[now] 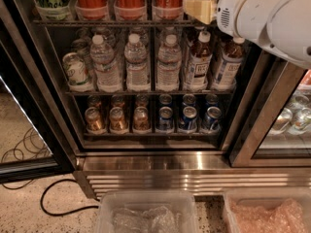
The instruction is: Pick redbull can from top shelf of fridge
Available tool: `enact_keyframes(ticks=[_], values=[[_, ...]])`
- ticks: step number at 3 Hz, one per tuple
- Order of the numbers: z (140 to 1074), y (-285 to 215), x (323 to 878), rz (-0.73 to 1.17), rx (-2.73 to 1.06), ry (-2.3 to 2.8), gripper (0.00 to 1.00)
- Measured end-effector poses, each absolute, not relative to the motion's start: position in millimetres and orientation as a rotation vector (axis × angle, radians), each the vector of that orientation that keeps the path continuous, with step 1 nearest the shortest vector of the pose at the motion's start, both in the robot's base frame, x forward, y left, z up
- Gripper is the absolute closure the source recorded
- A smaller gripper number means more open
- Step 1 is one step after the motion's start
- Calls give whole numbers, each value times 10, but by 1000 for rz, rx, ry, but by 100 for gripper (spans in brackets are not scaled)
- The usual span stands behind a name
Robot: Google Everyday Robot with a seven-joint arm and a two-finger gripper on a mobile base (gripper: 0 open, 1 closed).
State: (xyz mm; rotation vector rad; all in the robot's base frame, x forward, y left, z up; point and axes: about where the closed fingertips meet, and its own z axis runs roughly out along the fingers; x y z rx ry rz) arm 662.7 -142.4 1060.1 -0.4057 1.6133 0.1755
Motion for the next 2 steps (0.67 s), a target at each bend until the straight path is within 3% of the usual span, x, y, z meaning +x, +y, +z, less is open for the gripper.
enact_keyframes(ticks=[2], values=[[10658,-1466,6733,177,-362,1589,31]])
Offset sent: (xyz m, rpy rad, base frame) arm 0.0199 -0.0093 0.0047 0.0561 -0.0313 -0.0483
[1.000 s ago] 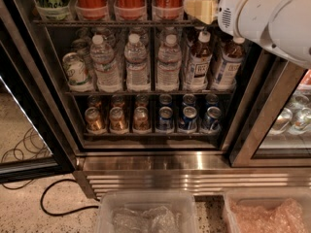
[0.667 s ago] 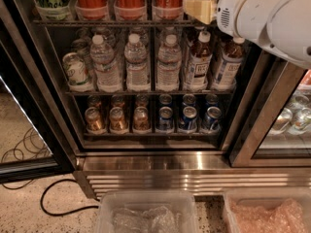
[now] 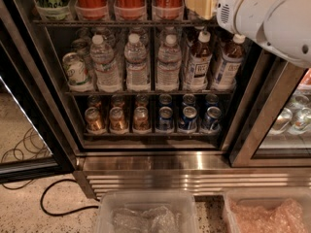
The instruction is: Pick redbull can from top shelf of fridge
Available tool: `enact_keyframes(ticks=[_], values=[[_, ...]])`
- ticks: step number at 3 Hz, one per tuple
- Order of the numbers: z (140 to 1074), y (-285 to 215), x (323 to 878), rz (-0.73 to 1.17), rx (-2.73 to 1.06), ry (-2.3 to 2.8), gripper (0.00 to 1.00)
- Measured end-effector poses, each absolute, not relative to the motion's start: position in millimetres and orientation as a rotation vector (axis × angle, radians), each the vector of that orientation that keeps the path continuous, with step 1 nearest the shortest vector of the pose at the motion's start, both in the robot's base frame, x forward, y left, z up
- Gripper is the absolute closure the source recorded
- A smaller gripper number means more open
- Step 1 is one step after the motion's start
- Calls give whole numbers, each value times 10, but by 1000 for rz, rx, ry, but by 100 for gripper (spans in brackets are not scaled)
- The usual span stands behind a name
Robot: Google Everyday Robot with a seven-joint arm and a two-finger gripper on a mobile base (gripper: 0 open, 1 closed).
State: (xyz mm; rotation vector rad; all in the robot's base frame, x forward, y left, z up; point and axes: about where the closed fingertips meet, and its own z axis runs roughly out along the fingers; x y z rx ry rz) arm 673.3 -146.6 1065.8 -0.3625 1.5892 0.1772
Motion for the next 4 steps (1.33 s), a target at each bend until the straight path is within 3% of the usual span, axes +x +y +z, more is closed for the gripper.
enact_keyframes(ticks=[1,2,4], values=[[10667,-1485,6768,182,-334,1581,32],[10668,-1486,6793,186,-317,1575,51],[10668,-1469,6744,169,-284,1563,100]])
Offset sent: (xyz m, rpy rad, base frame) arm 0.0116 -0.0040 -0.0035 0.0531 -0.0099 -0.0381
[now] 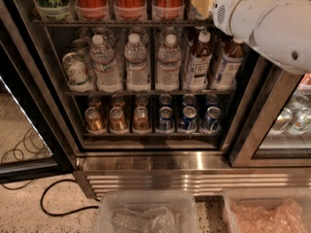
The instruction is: Pick redbull can from top shelf of fridge
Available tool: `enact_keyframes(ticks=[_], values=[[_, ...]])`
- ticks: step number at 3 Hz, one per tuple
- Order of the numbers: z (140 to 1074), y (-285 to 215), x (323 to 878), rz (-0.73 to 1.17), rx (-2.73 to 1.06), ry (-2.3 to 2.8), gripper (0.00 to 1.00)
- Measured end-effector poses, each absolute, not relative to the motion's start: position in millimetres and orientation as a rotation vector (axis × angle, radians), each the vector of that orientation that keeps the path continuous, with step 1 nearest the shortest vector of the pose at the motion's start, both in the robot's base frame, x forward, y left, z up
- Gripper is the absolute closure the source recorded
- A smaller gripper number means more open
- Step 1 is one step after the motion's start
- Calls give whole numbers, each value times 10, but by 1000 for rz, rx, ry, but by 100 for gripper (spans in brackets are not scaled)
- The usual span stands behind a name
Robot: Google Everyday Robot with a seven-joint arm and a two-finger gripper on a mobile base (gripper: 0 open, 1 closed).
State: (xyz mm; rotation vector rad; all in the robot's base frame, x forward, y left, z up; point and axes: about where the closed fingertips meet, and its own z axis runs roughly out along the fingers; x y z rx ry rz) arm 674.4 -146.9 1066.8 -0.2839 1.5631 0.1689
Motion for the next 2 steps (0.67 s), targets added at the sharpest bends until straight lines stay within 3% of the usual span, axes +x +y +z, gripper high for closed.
enact_keyframes(ticks=[2], values=[[10778,-1439,6727,161,-278,1531,100]])
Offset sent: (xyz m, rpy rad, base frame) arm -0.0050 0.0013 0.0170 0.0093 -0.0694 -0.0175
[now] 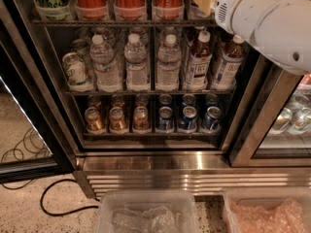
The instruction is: Pick redbull can from top shelf of fridge
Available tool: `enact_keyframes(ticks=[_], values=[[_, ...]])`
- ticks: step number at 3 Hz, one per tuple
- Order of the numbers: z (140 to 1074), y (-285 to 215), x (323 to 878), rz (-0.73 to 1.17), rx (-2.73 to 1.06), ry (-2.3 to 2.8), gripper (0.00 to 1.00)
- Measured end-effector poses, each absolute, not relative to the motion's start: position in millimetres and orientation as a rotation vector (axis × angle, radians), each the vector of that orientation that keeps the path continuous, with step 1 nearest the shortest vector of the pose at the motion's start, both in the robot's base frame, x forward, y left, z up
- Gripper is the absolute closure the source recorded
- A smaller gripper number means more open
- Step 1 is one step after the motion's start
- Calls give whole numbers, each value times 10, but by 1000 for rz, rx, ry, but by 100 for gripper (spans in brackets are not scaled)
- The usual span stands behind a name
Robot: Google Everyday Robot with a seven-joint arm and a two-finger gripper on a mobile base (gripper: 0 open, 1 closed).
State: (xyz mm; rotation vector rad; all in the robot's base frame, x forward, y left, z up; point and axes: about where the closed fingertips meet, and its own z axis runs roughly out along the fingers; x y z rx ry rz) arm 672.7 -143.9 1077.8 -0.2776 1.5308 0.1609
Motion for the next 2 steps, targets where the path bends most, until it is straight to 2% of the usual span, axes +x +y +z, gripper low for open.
enact_keyframes(ticks=[2], values=[[11012,-1365,6698,151,-279,1463,100]])
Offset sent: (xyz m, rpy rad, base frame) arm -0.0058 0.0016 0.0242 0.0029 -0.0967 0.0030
